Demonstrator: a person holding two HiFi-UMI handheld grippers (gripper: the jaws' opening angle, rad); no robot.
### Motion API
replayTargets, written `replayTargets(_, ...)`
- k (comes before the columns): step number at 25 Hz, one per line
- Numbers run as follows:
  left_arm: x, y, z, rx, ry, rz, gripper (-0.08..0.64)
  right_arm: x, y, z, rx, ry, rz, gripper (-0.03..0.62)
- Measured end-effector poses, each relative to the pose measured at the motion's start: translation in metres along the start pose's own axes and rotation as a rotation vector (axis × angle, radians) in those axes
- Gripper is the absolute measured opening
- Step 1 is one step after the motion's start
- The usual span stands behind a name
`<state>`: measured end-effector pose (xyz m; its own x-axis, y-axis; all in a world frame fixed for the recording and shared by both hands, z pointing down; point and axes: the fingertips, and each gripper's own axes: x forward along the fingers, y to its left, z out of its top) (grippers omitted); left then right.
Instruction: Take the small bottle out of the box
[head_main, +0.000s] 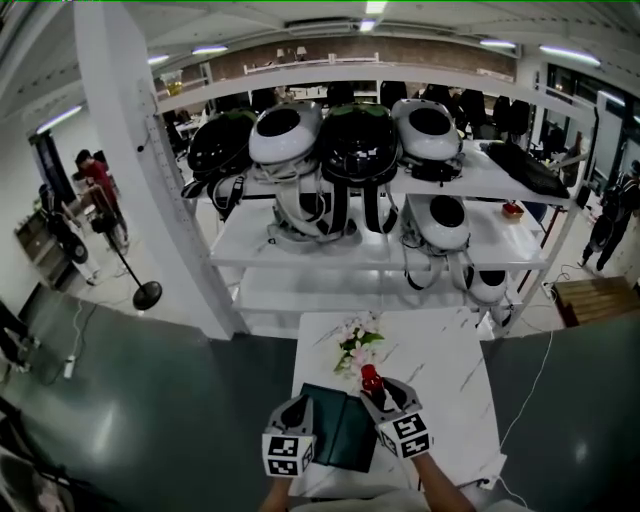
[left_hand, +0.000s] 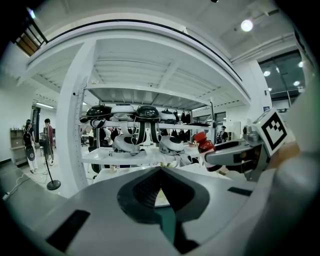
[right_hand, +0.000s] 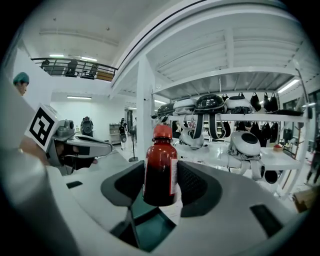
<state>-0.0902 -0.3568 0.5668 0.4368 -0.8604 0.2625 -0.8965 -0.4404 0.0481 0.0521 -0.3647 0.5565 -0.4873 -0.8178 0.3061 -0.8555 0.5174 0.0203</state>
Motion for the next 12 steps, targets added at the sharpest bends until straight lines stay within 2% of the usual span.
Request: replayTargets(12,-0.003,-0.001,0.027,0.031,-0.049,0.013,0.018,-0.016,-0.017,0.019,-0.023,-0.044,-0.041,0.222)
